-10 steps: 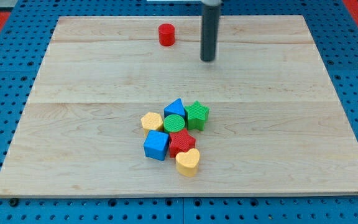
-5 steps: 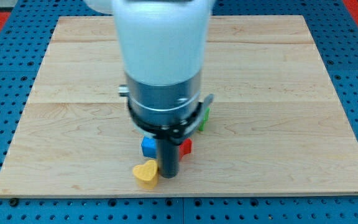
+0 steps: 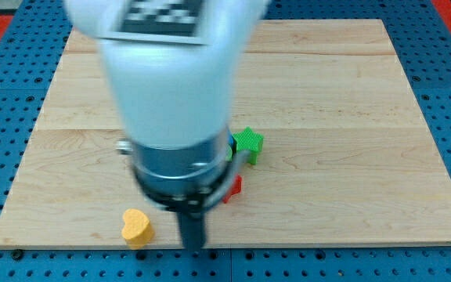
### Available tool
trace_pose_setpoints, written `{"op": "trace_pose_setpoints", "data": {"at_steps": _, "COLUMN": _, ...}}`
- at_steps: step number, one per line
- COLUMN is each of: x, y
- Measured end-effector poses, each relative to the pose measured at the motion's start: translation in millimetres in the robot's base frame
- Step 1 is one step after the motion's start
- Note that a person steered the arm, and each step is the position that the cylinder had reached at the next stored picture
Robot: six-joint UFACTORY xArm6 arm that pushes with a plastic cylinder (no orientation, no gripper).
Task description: Move the yellow heart to the top left
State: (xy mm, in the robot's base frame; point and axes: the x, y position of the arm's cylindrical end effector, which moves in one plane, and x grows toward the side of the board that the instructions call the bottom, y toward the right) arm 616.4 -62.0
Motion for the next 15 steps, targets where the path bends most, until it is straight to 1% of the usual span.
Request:
{"op": "trace_pose_setpoints", "data": {"at_steps": 1, "x": 1.3, "y": -18.6}}
{"op": "trace_pose_setpoints", "data": {"at_steps": 2, "x": -0.1, "y": -79.3}}
{"op": "trace_pose_setpoints", "data": {"at_steps": 3, "x": -42.3, "y": -145.6}}
{"op": "trace_pose_setpoints", "data": {"at_steps": 4, "x": -114.3, "y": -147.2}}
{"op": "trace_pose_setpoints", "data": {"at_steps": 5, "x": -71.8, "y": -125.7}}
{"op": "trace_pose_setpoints", "data": {"at_steps": 6, "x": -63.7, "y": -156.6}}
{"op": "trace_pose_setpoints", "data": {"at_steps": 7, "x": -112.1, "y": -185.9}}
{"op": "trace_pose_setpoints", "data": {"at_steps": 8, "x": -175.5, "y": -166.2}}
{"op": "trace_pose_setpoints", "data": {"at_steps": 9, "x": -172.1, "y": -151.0}}
{"op": "trace_pose_setpoints", "data": {"at_steps": 10, "x": -152.0, "y": -176.1}}
{"op": "trace_pose_setpoints", "data": {"at_steps": 11, "x": -188.2, "y": -206.7}}
{"op": "trace_pose_setpoints", "data": {"at_steps": 12, "x": -247.8, "y": -178.3}}
{"op": "trace_pose_setpoints", "data": {"at_steps": 13, "x": -296.3, "y": -160.6}}
{"op": "trace_pose_setpoints", "data": {"at_steps": 14, "x": -231.9, "y": -146.9}}
{"op": "trace_pose_setpoints", "data": {"at_steps": 15, "x": -267.3, "y": -174.5}}
